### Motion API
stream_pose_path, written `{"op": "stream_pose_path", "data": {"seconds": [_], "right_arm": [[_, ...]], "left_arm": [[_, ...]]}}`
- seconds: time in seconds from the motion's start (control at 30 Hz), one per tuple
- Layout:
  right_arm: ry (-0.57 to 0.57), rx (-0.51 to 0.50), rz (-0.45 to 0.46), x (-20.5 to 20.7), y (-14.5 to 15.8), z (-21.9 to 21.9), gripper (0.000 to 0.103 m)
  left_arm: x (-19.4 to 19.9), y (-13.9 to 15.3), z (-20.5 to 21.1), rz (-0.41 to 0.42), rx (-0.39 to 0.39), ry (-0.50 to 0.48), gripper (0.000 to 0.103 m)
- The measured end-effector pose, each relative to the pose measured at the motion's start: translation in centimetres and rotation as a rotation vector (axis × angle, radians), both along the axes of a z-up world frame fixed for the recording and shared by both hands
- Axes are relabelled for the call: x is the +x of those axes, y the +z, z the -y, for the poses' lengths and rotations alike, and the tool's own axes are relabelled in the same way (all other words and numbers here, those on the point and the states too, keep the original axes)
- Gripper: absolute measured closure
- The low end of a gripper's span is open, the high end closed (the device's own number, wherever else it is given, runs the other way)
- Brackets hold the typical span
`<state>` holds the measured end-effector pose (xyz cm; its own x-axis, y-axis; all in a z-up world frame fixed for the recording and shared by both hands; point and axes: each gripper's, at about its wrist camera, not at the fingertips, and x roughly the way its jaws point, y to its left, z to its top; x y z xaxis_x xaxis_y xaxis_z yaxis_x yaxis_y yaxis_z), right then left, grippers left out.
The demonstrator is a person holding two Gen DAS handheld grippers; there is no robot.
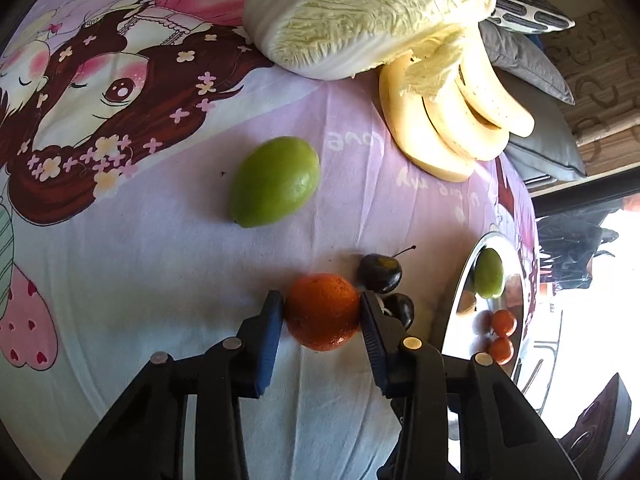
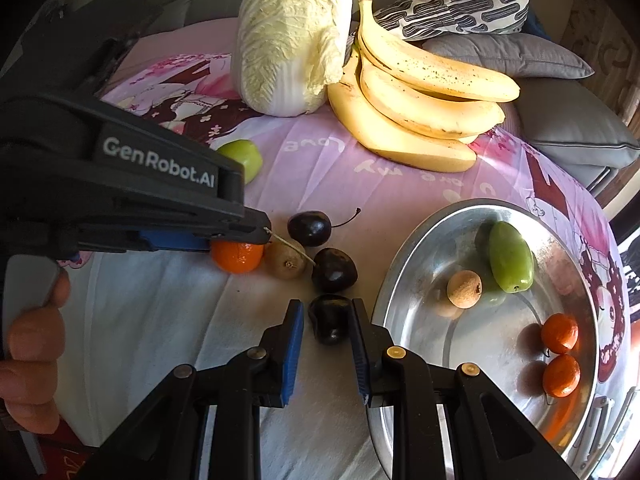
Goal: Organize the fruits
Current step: 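Grasp the tangerine with the left tool while the right tool holds the cherry, then lift the tangerine and the dark cherry off the bed cover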
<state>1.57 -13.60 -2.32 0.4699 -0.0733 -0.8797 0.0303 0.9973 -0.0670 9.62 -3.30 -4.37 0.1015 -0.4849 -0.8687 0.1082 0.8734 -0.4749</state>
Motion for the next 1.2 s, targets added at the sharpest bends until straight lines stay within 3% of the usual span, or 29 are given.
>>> {"op": "stream_pose_path", "data": {"seconds": [0.63, 1.07, 1.2], "right_arm": [[0.072, -0.266, -0.016, 0.1, -1.1, -3.2, 0.078], [0.056, -0.19, -0.007, 0.1, -0.2, -2.4, 0.082], [0.072, -0.105, 0.003, -0.2, 0.6, -2.3, 0.082]], "left_arm": [[-0.6, 0.2, -3.9, -0.019, -0.009, 0.14, 0.063], [-0.9, 0.6, -5.4, -0.025, -0.015, 0.139, 0.063], [-0.9, 0.5, -5.3, -0.026, -0.016, 0.139, 0.063]]}}
